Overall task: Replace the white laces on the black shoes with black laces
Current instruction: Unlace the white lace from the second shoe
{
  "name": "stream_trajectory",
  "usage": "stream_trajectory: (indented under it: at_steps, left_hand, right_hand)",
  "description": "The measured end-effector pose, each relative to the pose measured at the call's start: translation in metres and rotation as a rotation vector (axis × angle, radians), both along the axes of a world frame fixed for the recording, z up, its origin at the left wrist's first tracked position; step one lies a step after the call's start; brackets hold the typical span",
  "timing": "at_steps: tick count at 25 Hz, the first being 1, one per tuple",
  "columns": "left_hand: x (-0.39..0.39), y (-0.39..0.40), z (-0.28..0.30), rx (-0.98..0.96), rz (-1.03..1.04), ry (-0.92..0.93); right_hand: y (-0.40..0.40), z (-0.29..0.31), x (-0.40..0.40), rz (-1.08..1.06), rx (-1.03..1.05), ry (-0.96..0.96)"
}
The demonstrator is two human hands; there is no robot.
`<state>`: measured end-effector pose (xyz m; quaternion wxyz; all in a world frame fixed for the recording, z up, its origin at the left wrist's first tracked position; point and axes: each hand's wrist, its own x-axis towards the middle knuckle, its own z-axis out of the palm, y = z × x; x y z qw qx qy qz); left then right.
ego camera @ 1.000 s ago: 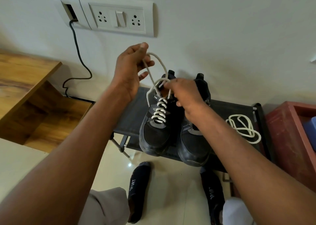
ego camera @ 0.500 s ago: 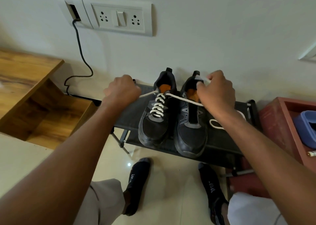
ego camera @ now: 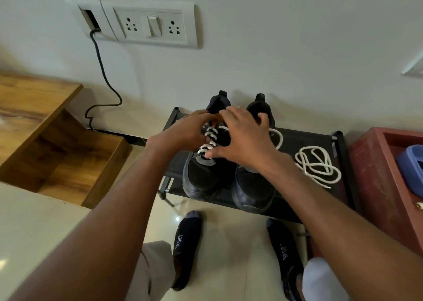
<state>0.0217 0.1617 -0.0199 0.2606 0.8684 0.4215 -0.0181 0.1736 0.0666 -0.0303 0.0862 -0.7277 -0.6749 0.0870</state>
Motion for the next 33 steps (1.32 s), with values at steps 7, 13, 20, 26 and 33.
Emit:
stream_trajectory:
  at_steps: [7, 13, 20, 26, 33]
  left_hand:
    - [-0.004, 0.019, -0.016, -0.047, 0.033, 0.009]
    - [-0.014, 0.025, -0.017, -0.038, 0.059, -0.072]
    - [0.01, 0.015, -0.019, 0.04, 0.226, -0.17]
    - [0.021, 0.008, -0.017, -0.019, 0.42, -0.286]
    - [-0.001, 0.015, -0.009, -0.44, 0.775, -0.647]
  right_hand:
    - [0.001, -0.021, -0.011, -0.005, -0.101, -0.097]
    - [0.0, -0.023, -0.012, -0.062, -0.018, -0.125]
    - [0.001, -0.023, -0.009, -0.04, -0.045, -0.065]
    - [0.001, -0.024, -0.012, -0.065, -0.024, -0.059]
    - [0.0, -0.024, -0.009, -0.083, -0.035, -0.029]
